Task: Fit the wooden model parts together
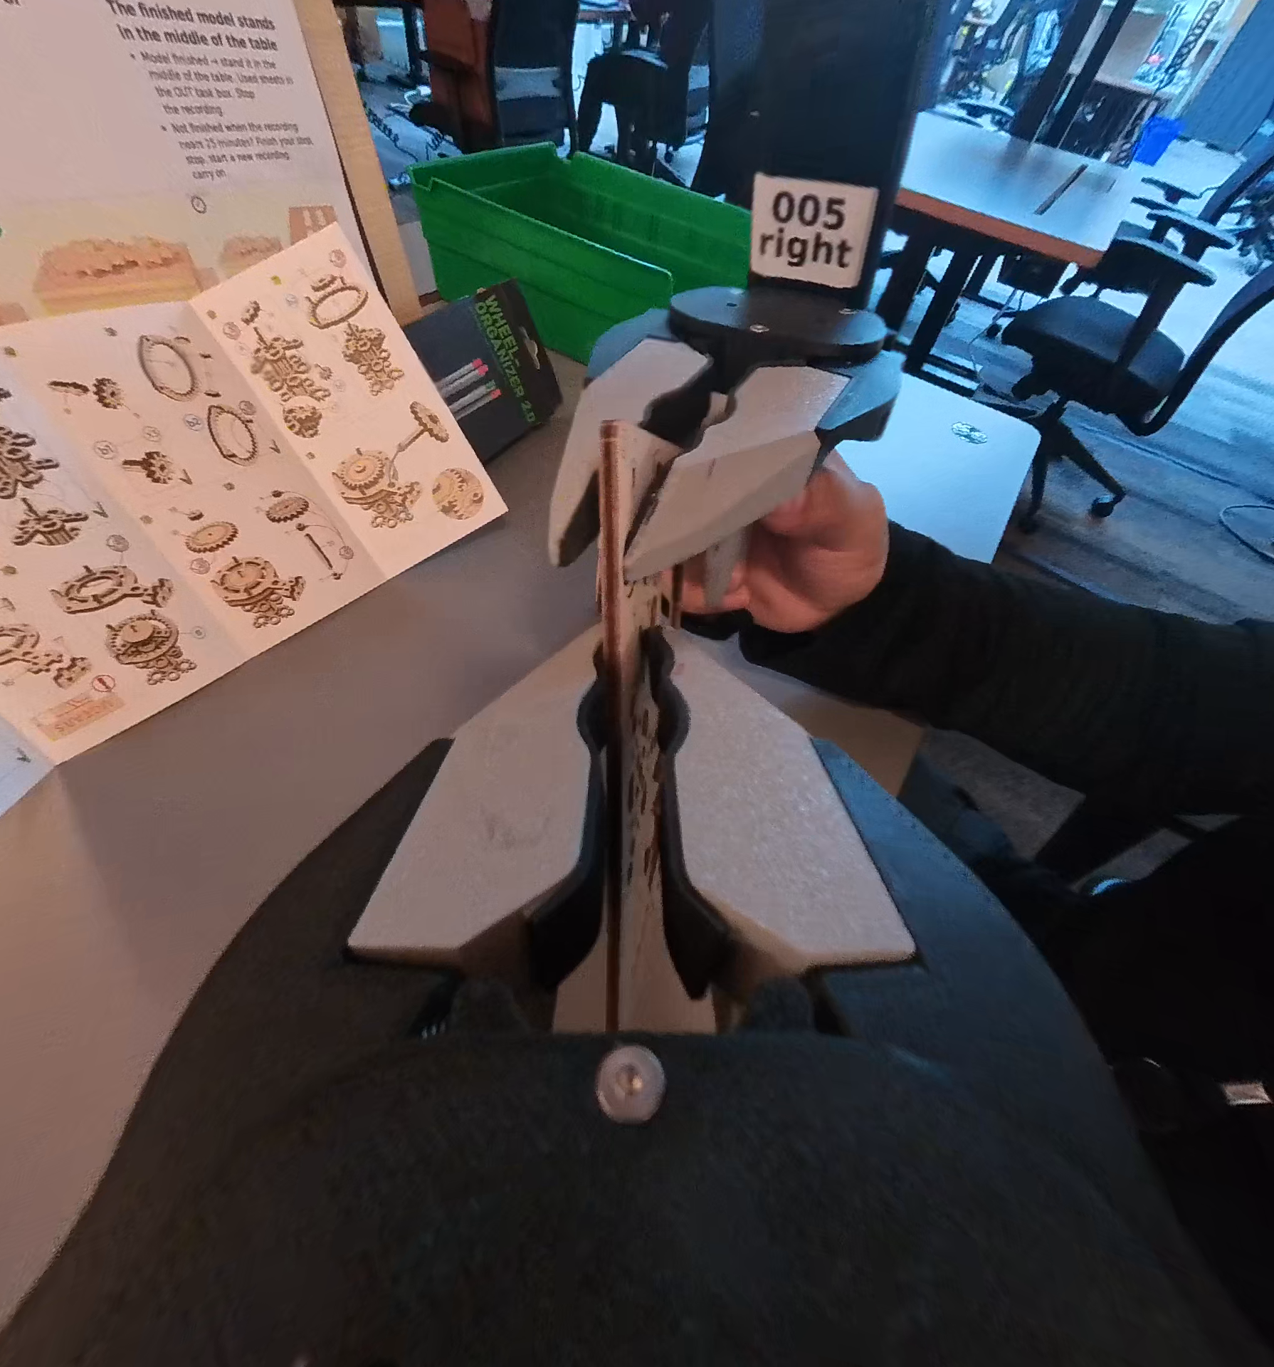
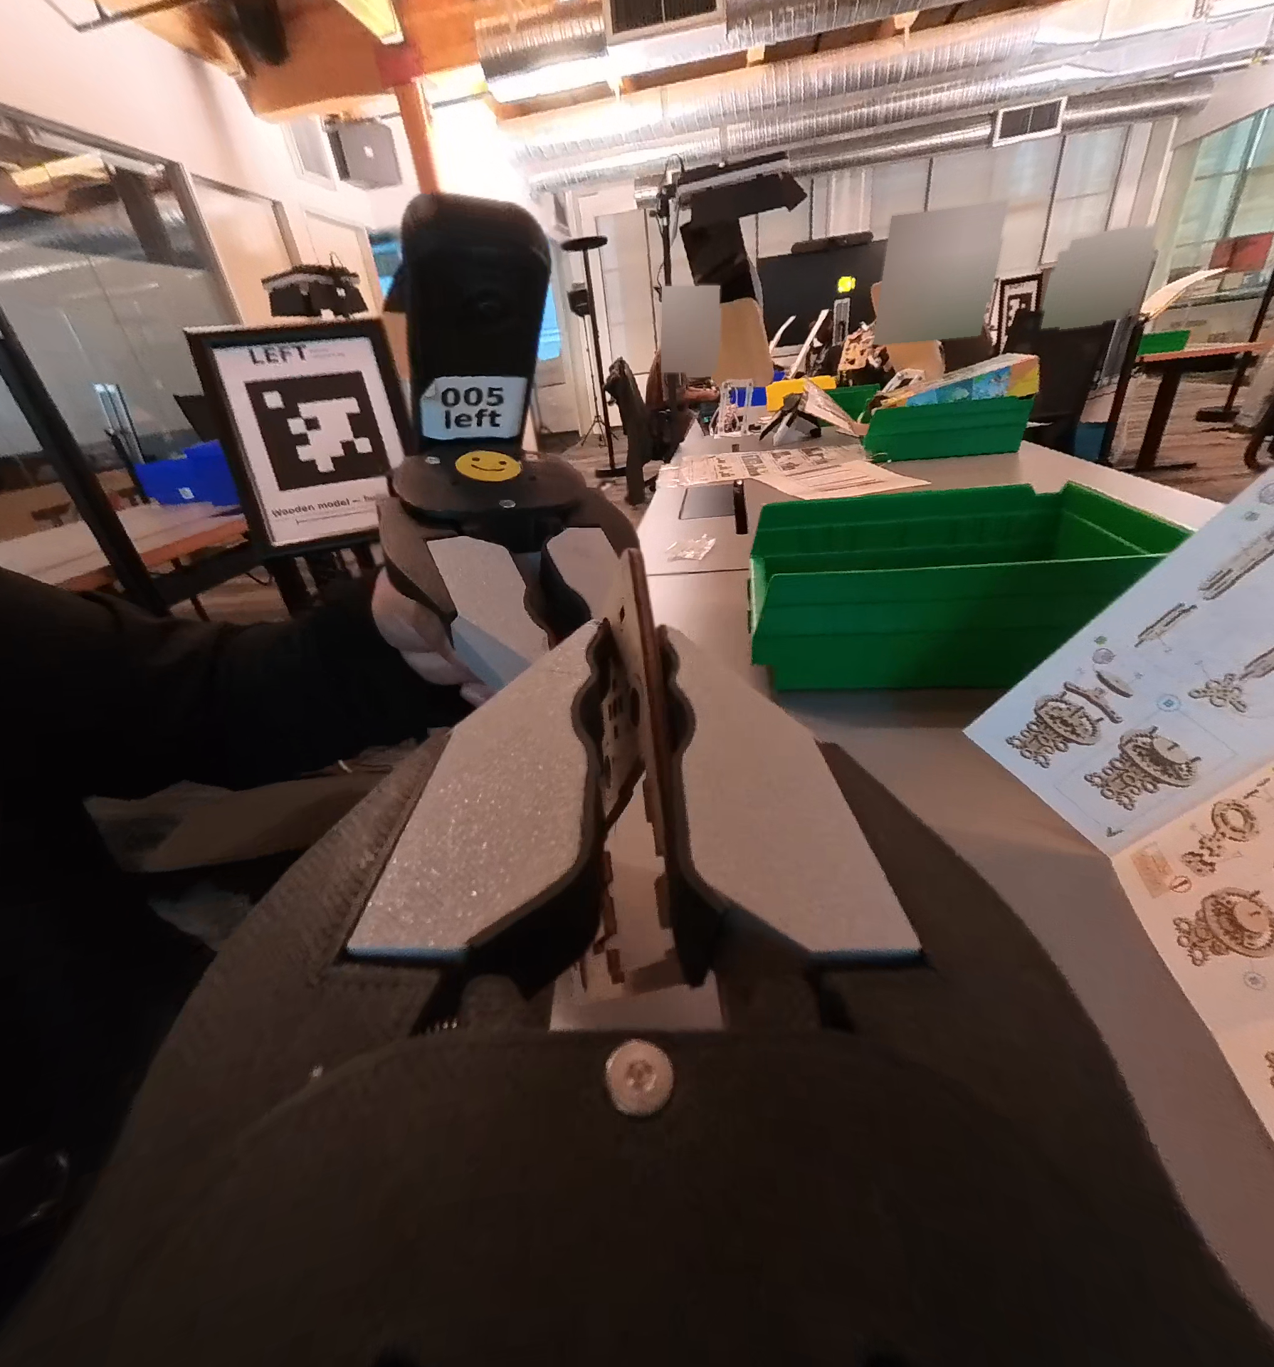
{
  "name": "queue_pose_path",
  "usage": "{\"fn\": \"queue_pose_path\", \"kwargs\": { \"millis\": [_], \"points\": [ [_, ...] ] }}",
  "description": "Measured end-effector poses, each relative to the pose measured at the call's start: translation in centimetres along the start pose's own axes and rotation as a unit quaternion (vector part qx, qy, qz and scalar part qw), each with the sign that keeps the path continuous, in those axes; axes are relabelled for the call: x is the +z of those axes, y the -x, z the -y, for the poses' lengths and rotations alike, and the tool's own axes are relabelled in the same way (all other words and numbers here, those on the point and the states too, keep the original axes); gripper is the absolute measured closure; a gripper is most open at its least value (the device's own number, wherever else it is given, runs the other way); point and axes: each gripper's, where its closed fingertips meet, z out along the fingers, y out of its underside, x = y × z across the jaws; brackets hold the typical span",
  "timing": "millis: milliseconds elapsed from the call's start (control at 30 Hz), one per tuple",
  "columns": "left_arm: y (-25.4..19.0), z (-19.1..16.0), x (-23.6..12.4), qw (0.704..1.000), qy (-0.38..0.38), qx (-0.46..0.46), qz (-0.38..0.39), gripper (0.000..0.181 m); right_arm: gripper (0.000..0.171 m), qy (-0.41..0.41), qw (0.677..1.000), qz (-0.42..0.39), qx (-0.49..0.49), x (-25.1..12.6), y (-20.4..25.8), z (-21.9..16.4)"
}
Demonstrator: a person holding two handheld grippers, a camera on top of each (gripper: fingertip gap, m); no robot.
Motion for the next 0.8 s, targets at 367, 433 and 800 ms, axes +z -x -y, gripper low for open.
{"fn": "queue_pose_path", "kwargs": {
  "millis": [367,433,800],
  "points": [
    [0.1,0.3,-0.1,0.999,-0.021,-0.027,-0.017,0.177,0.157,0.004,0.998,-0.040,-0.054,0.1,-0.1,0.3],
    [0.0,0.4,0.0,0.999,-0.031,-0.031,-0.021,0.179,0.147,-0.001,0.998,-0.048,-0.050,-0.2,-0.4,0.6],
    [1.5,1.6,-1.1,0.995,-0.086,-0.059,-0.002,0.180,0.139,-0.052,0.996,-0.062,0.023,-2.3,-2.5,1.9]
  ]
}}
